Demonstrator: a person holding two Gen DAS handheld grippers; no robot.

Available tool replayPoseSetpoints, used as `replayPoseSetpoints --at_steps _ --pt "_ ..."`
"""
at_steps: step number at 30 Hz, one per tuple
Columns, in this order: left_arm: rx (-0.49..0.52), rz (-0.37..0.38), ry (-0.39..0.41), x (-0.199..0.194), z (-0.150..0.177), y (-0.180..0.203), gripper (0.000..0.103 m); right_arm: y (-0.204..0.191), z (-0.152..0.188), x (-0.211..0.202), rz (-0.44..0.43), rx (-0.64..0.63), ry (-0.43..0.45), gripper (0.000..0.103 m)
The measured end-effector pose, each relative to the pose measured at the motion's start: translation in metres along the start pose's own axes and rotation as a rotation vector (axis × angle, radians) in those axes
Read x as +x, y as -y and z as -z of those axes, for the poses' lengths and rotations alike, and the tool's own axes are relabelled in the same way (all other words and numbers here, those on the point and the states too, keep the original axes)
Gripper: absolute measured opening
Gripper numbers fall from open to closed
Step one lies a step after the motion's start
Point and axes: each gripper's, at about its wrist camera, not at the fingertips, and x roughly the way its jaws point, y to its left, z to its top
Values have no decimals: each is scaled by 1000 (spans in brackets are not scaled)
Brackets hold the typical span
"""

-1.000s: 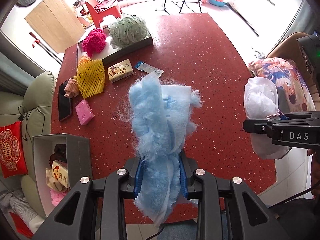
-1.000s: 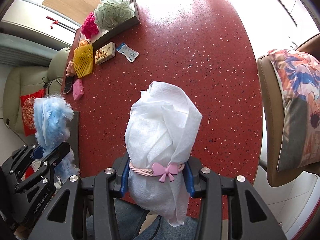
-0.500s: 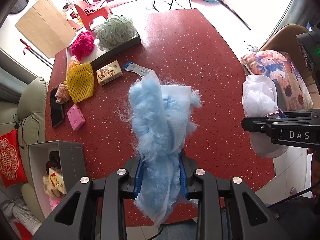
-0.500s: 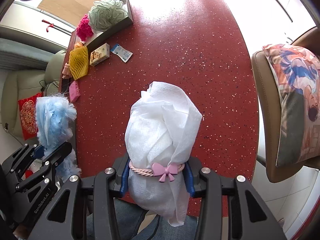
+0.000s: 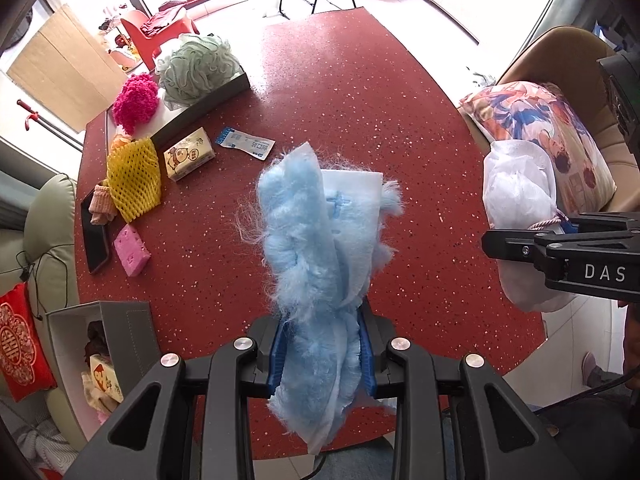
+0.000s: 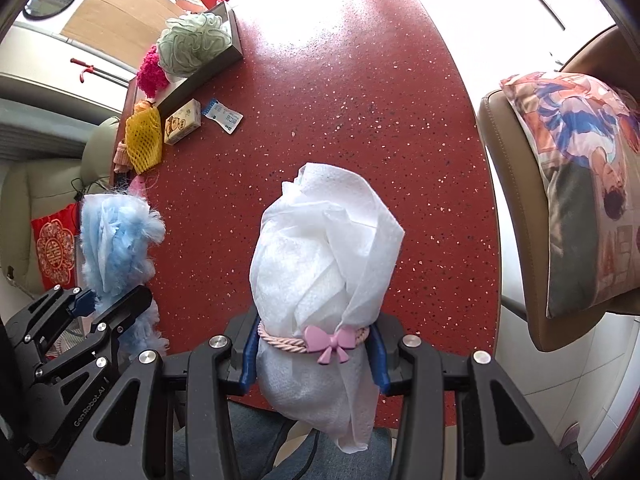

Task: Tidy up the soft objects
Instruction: 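Lift the blue cloth and white bow-tied bundle and hold them above the table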

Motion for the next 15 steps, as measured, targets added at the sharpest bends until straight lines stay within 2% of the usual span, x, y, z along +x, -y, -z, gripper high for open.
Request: replayPoseSetpoints --at_steps 6,11,15 --pt "67 24 -19 8 2 15 31 4 13 2 14 19 8 47" --pt "142 61 -28 13 9 23 31 10 26 1 35 94 25 47" --pt "185 88 -50 21 22 16 31 1 44 9 49 161 40 47"
